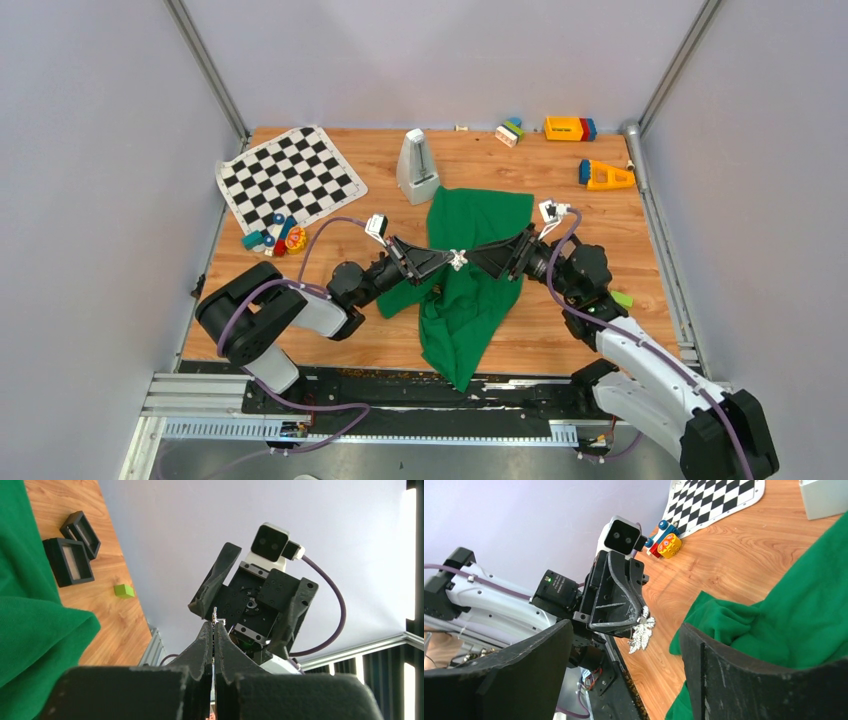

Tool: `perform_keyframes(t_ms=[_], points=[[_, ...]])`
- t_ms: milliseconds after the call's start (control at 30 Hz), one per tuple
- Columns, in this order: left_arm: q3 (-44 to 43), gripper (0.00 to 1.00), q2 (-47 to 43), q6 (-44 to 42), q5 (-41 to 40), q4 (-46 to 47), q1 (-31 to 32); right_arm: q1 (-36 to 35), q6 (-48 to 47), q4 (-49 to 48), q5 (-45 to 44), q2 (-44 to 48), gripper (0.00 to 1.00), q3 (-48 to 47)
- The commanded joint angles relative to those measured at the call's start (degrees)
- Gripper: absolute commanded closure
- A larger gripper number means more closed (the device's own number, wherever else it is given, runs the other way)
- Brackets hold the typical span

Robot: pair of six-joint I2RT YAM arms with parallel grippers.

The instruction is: Remove the brooch from the garment

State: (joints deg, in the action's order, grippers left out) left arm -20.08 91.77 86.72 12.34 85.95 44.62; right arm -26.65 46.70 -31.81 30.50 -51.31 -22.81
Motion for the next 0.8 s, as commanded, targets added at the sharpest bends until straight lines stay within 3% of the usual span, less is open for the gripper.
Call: perform_keyframes(t_ms=[0, 133, 267, 400, 767], points=[[-1.9, 1.0, -1.4, 0.8, -0.6, 2.7, 0.4, 0.1, 1.0, 7.7, -4.6, 3.1, 0.25, -1.0], [-2.4, 1.0, -1.5, 1.1, -0.9, 2.7, 0.4, 0.1, 0.7, 8.7, -2.5, 2.1, 0.3, -2.1], [-3.2, 1.0, -0.9, 1.6, -0.7, 2.7, 0.8, 0.1, 1.6, 7.9, -0.3, -0.3, 0.48, -2.8], [-3.4, 1.0, -1.0, 1.6, -0.9, 2.7, 1.0, 0.1, 2.9, 6.2, 0.1, -0.6, 0.57, -2.0], [-4.5, 1.0, 0.3, 1.3, -1.0, 2.7, 1.6, 0.0, 4.3, 4.9, 1.0, -2.7, 0.61, -2.4]])
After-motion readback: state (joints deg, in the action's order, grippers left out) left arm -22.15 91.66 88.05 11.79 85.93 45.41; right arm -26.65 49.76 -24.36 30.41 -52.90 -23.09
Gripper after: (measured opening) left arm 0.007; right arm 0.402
